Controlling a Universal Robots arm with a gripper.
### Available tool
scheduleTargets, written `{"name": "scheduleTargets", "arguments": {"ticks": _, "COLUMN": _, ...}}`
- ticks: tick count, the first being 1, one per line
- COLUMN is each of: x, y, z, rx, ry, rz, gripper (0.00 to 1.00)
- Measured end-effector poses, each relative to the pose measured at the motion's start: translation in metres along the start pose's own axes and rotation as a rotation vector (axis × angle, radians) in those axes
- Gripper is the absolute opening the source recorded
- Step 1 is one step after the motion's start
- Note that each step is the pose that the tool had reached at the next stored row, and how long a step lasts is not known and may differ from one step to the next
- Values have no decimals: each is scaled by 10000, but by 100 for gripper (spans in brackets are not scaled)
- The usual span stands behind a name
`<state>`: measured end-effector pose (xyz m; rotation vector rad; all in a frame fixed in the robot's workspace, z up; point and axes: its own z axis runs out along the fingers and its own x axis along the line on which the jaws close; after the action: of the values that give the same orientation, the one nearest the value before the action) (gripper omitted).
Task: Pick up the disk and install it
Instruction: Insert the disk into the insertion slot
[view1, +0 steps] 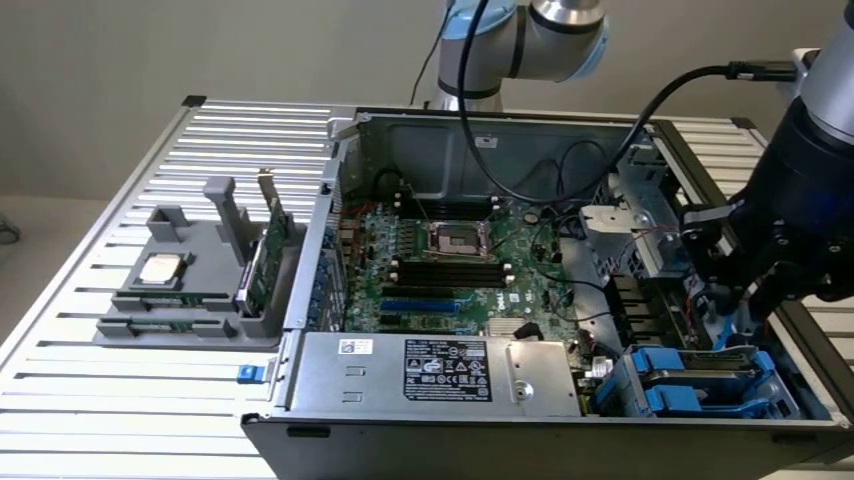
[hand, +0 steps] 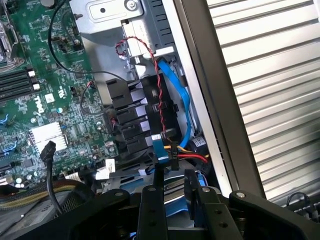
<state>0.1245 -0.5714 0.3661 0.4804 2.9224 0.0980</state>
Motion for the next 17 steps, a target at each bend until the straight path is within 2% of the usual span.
{"name": "scheduleTargets", "arguments": {"ticks": 1, "x": 0, "y": -2, "z": 5, "rx": 44, "ry": -15, "rz": 7, "gripper": 31}}
{"name": "scheduleTargets", "arguments": {"ticks": 3, "x": 2, "y": -4, "z": 22, "rx": 96, "ry": -34, "rz": 34, "gripper": 31}}
{"name": "scheduleTargets", "arguments": {"ticks": 5, "x": 6, "y": -7, "z": 36, "rx": 119, "ry": -43, "rz": 76, "gripper": 31}}
{"name": "scheduleTargets", "arguments": {"ticks": 9, "x": 8, "y": -8, "z": 43, "rx": 128, "ry": -48, "rz": 137, "gripper": 31}}
{"name": "scheduleTargets", "arguments": {"ticks": 11, "x": 8, "y": -8, "z": 45, "rx": 92, "ry": -37, "rz": 159, "gripper": 31}}
{"name": "scheduleTargets", "arguments": {"ticks": 15, "x": 10, "y": -6, "z": 46, "rx": -55, "ry": 14, "rz": 216, "gripper": 31}}
{"name": "scheduleTargets", "arguments": {"ticks": 17, "x": 10, "y": -6, "z": 46, "rx": -90, "ry": 25, "rz": 231, "gripper": 31}}
